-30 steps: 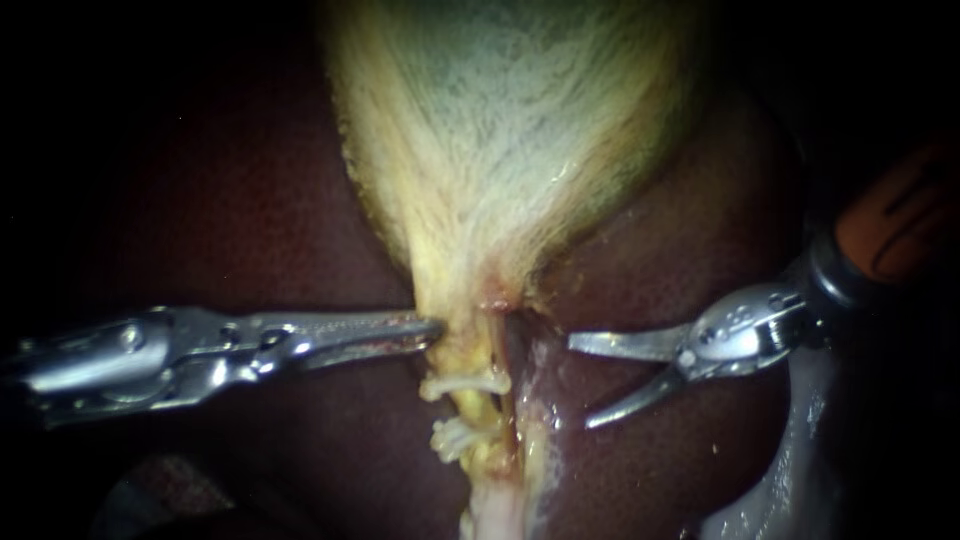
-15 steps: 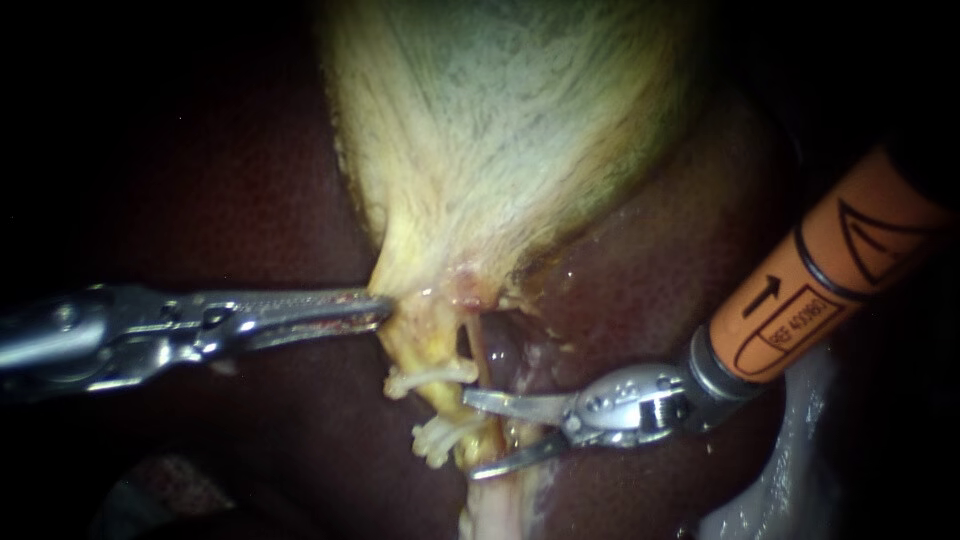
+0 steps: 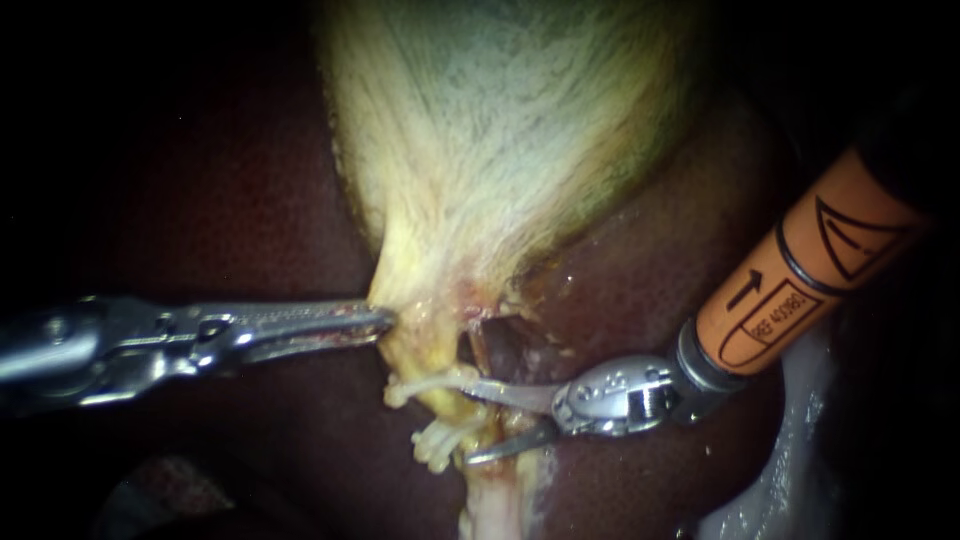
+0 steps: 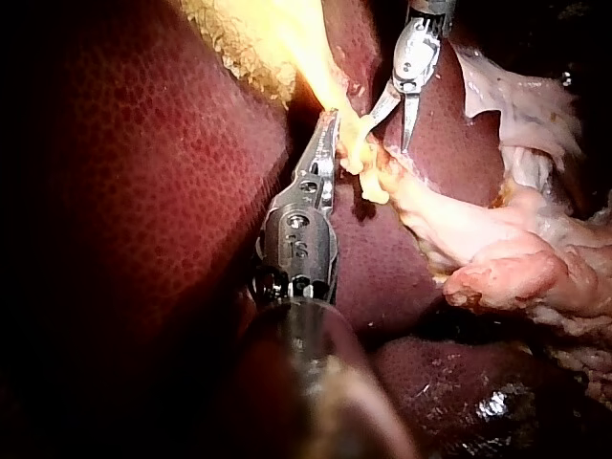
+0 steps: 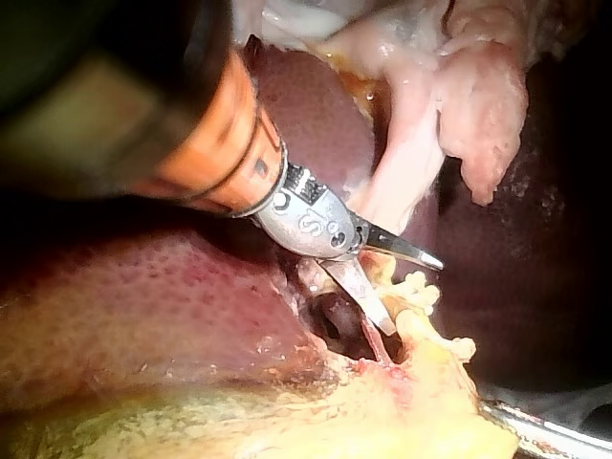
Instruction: Go to the cutting position left tube
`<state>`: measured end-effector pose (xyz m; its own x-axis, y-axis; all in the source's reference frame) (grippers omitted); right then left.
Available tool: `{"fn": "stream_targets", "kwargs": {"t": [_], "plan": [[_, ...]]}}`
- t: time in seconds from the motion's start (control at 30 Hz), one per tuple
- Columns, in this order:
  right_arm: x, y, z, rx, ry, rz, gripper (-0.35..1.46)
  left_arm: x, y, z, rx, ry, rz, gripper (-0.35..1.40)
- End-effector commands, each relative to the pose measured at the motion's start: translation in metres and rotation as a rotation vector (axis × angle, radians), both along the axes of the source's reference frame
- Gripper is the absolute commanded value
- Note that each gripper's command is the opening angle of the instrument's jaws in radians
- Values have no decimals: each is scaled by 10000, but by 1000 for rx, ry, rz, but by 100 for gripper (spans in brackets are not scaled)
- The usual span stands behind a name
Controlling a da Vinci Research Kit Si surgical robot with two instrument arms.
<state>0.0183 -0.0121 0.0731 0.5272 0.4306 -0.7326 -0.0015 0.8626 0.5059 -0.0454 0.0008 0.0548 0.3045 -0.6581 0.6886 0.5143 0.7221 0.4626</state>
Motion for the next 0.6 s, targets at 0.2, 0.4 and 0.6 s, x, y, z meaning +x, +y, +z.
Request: {"fn": "stream_targets", "kwargs": {"t": [0.2,0.4,0.6], "plan": [[22,-4,3,5,3,-3,143,-3,-2,-3,-1,-4,2,-35],[32,-13,4,30,51,-85,138,-3,-2,-2,-2,-4,2,-35],[37,-9,9,22,97,-165,131,-4,-2,-2,-1,-5,3,-35]]}}
